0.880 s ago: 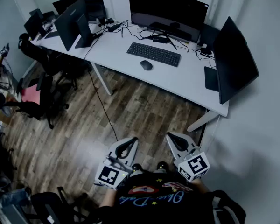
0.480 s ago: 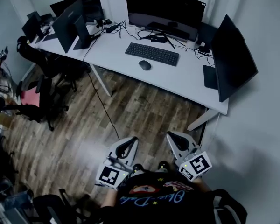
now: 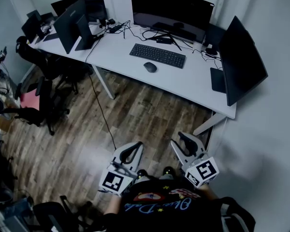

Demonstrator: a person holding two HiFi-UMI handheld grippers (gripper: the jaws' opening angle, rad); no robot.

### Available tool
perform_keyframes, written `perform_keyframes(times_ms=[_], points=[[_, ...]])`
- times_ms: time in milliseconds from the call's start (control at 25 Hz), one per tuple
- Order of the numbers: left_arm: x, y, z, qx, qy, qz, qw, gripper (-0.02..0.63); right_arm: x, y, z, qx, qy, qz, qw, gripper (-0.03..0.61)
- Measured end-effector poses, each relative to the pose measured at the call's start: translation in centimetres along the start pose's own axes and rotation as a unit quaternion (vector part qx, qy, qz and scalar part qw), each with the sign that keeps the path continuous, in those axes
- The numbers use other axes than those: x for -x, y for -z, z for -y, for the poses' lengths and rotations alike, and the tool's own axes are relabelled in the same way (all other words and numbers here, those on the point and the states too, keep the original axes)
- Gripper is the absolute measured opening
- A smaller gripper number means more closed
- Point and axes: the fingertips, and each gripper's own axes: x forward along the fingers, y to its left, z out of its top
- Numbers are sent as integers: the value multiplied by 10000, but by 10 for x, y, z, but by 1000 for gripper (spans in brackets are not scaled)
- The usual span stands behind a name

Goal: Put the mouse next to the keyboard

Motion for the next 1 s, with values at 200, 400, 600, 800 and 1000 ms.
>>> perform_keyframes(times_ms=[200,400,600,800,1000], points=[[7,2,-12,22,-35,20,10000,5,-9,1,-5,43,19,-61,10000,135],[15,1,-28,29,-34,61,10000,5,-19,-2,-12,64,73,-56,9999,153],[25,2,-42,22,10,67,10000,5,-29,-4,-25,88,133,-54,9999,166],[42,4,-56,51,131,93,9999,5,-40,-3,-44,64,261,-83,9996,179],[58,12,-71,121,164,80,9998,5,-46,-2,-59,86,414,-87,9991,192]])
